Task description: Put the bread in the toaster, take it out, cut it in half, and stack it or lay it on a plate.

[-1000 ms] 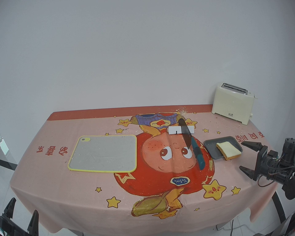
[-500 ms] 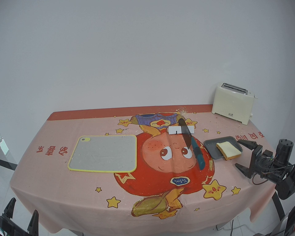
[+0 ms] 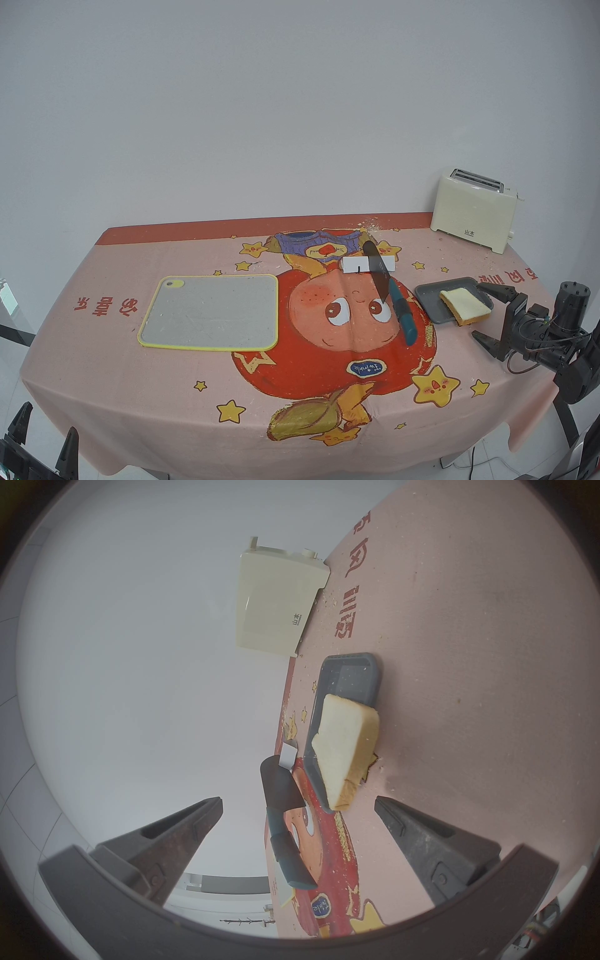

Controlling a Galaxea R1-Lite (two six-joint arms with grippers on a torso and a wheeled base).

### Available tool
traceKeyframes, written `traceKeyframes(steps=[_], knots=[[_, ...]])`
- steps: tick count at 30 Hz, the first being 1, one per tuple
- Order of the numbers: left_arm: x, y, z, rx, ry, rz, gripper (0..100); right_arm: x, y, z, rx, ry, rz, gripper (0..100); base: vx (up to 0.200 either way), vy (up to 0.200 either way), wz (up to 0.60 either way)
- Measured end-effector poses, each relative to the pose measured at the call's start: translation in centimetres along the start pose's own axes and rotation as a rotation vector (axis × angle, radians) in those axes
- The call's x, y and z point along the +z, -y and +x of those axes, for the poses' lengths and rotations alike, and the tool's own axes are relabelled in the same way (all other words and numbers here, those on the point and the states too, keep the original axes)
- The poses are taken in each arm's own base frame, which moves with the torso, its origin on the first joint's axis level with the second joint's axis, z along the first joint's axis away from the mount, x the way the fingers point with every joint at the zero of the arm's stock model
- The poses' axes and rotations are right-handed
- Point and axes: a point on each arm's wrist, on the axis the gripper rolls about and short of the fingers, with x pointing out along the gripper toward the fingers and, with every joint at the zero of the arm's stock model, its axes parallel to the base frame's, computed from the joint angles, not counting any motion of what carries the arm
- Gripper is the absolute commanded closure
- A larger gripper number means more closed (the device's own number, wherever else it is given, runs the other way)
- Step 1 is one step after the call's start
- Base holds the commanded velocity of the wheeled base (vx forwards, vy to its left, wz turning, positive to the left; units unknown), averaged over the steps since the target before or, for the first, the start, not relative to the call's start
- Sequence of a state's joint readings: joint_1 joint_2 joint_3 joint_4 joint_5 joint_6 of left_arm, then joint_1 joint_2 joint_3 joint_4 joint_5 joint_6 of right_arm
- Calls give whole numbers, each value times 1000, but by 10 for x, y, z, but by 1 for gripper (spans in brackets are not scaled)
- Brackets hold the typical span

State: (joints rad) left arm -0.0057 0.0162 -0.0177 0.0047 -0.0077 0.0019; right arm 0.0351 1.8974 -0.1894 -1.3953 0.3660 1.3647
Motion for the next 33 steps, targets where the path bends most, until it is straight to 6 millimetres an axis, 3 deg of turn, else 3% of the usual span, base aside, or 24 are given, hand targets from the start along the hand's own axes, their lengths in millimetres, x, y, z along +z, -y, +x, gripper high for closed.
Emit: traceKeyframes(steps=[33], knots=[[0, 0, 0, 0, 0, 0, 0, 13, 2, 22, 1, 54, 25, 0, 0, 0, 0]])
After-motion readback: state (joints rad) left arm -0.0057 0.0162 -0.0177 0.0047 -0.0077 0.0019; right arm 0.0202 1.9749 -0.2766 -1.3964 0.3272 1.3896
